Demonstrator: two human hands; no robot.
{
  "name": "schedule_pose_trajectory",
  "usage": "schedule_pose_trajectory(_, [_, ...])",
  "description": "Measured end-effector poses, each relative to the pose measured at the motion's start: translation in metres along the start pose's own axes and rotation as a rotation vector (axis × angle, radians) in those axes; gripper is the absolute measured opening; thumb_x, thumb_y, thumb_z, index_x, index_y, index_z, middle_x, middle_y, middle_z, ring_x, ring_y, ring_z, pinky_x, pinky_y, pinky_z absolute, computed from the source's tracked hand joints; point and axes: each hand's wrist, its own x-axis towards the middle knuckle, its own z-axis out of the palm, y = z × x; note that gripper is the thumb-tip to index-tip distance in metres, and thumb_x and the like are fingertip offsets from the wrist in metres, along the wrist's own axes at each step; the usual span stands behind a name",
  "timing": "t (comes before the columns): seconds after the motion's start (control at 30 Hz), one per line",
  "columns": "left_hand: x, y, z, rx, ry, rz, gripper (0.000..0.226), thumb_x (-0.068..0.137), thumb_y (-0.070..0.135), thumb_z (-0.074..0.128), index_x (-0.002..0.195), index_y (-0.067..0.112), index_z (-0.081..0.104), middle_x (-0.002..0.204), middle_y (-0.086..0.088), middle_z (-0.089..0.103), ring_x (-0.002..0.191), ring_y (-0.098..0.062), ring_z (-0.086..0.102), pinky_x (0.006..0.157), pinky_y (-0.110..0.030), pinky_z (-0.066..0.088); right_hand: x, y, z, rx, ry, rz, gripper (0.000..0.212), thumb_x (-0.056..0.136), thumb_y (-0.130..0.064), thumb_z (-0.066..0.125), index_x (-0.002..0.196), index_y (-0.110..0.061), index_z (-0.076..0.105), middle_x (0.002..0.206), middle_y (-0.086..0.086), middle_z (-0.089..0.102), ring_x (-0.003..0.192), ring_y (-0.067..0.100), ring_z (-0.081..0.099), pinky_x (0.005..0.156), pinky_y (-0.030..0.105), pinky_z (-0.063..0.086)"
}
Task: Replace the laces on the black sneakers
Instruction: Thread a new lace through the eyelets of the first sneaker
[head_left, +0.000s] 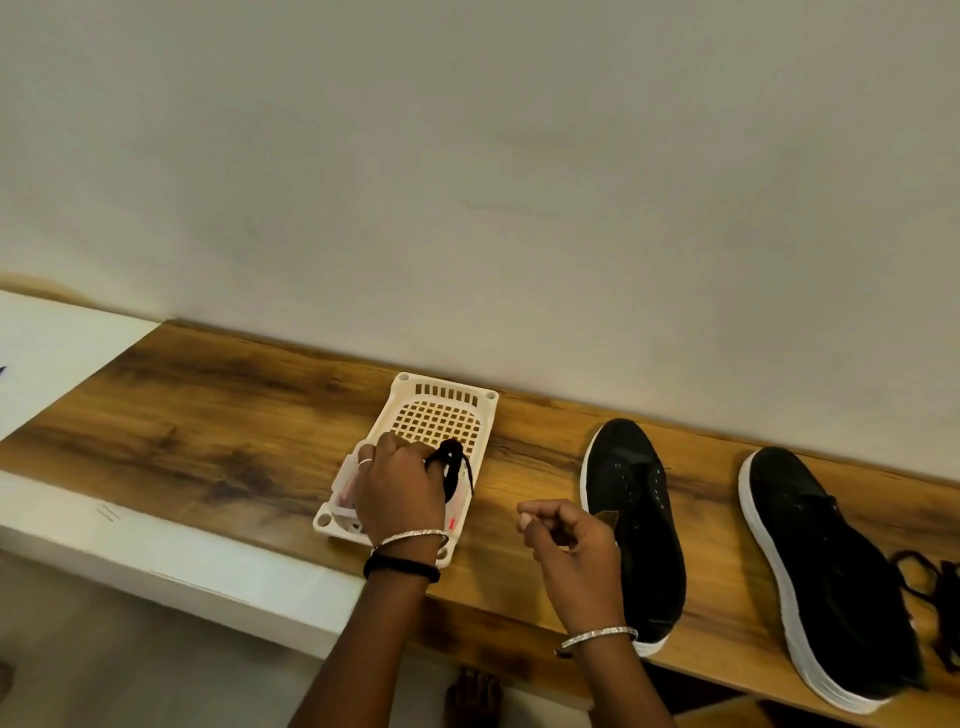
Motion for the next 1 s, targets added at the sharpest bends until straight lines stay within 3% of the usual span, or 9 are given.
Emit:
schedule_pose_trajectory(0.13, [-0.026, 0.026, -0.03, -0.281, -0.069, 0.113, 0.02, 0.088, 0.019, 0.072, 0.107, 0.022, 0.077, 0.108, -0.001, 0.073, 0.107, -0.023, 0.062, 0.089, -0.038, 0.053, -0.01, -0.029, -0.021, 0.073, -0.005, -0.011, 0.017, 0.089, -0.021, 0.074, 0.103, -0.03, 0.075, 0.094, -0.013, 0.074, 0.091, 0.007, 0.069, 0.081, 0.036, 0.06])
schedule_pose_trajectory(0.27, [-0.057, 0.053, -0.055, -0.479, -0.214, 0.196, 0.02, 0.088, 0.015, 0.072, 0.103, 0.026, 0.079, 0.095, 0.005, 0.077, 0.087, -0.015, 0.071, 0.077, -0.031, 0.057, -0.024, -0.057, -0.041, 0.205, -0.106, 0.031, 0.041, 0.082, -0.043, 0.073, 0.122, -0.034, 0.068, 0.113, -0.014, 0.071, 0.107, 0.004, 0.066, 0.089, 0.033, 0.056])
schedule_pose_trajectory(0.33, [-0.073, 0.063, -0.063, -0.537, -0.275, 0.221, 0.021, 0.087, 0.015, 0.073, 0.102, 0.028, 0.079, 0.094, 0.007, 0.077, 0.085, -0.011, 0.072, 0.076, -0.031, 0.059, -0.035, -0.068, -0.053, 0.26, -0.122, 0.026, 0.041, 0.083, -0.039, 0.072, 0.122, -0.029, 0.069, 0.113, -0.005, 0.073, 0.105, 0.009, 0.069, 0.085, 0.033, 0.058])
schedule_pose_trajectory(0.47, [-0.1, 0.073, -0.075, -0.611, -0.317, 0.223, 0.021, 0.086, 0.012, 0.074, 0.098, 0.028, 0.08, 0.092, 0.011, 0.076, 0.083, -0.003, 0.07, 0.077, -0.024, 0.059, -0.059, -0.081, -0.077, 0.271, -0.048, -0.027, 0.017, 0.091, -0.014, 0.07, 0.107, -0.017, 0.076, 0.094, 0.004, 0.079, 0.084, 0.017, 0.075, 0.07, 0.027, 0.058])
schedule_pose_trajectory(0.53, [-0.109, 0.078, -0.083, -0.645, -0.338, 0.196, 0.022, 0.085, 0.012, 0.075, 0.095, 0.031, 0.079, 0.084, 0.012, 0.076, 0.074, 0.002, 0.069, 0.07, -0.02, 0.058, -0.068, -0.083, -0.09, 0.276, 0.022, -0.021, 0.016, 0.091, -0.006, 0.07, 0.096, -0.018, 0.078, 0.079, 0.006, 0.077, 0.066, 0.016, 0.069, 0.064, 0.026, 0.058])
schedule_pose_trajectory(0.6, [-0.115, 0.082, -0.089, -0.71, -0.38, 0.161, 0.017, 0.083, 0.015, 0.079, 0.091, 0.03, 0.076, 0.077, 0.008, 0.075, 0.067, 0.001, 0.069, 0.063, -0.02, 0.057, -0.073, -0.085, -0.101, 0.281, 0.055, -0.012, 0.018, 0.09, -0.003, 0.07, 0.091, -0.019, 0.079, 0.07, 0.008, 0.074, 0.061, 0.018, 0.064, 0.063, 0.029, 0.058])
schedule_pose_trajectory(0.73, [-0.122, 0.086, -0.091, -0.886, -0.434, 0.032, 0.004, 0.084, 0.017, 0.079, 0.087, 0.015, 0.077, 0.072, 0.002, 0.075, 0.061, -0.007, 0.07, 0.05, -0.028, 0.057, -0.077, -0.085, -0.123, 0.336, 0.109, 0.026, 0.013, 0.093, -0.007, 0.068, 0.096, -0.013, 0.079, 0.074, 0.011, 0.074, 0.064, 0.018, 0.064, 0.064, 0.028, 0.058])
schedule_pose_trajectory(0.83, [-0.118, 0.082, -0.081, -0.933, -0.424, -0.1, 0.009, 0.089, 0.017, 0.074, 0.093, 0.009, 0.076, 0.074, -0.005, 0.076, 0.058, -0.013, 0.07, 0.047, -0.029, 0.055, -0.072, -0.085, -0.147, 0.443, 0.187, 0.138, 0.017, 0.096, -0.013, 0.065, 0.103, -0.002, 0.076, 0.079, 0.012, 0.074, 0.066, 0.019, 0.063, 0.062, 0.027, 0.056])
schedule_pose_trajectory(1.0, [-0.106, 0.076, -0.06, -0.948, -0.56, -0.27, 0.012, 0.091, -0.008, 0.063, 0.088, 0.001, 0.072, 0.072, -0.015, 0.072, 0.055, -0.022, 0.071, 0.052, -0.026, 0.058, -0.051, -0.084, -0.19, 0.459, 0.39, 0.177, 0.016, 0.093, -0.016, 0.07, 0.103, -0.005, 0.076, 0.08, 0.008, 0.076, 0.067, 0.017, 0.063, 0.06, 0.026, 0.055])
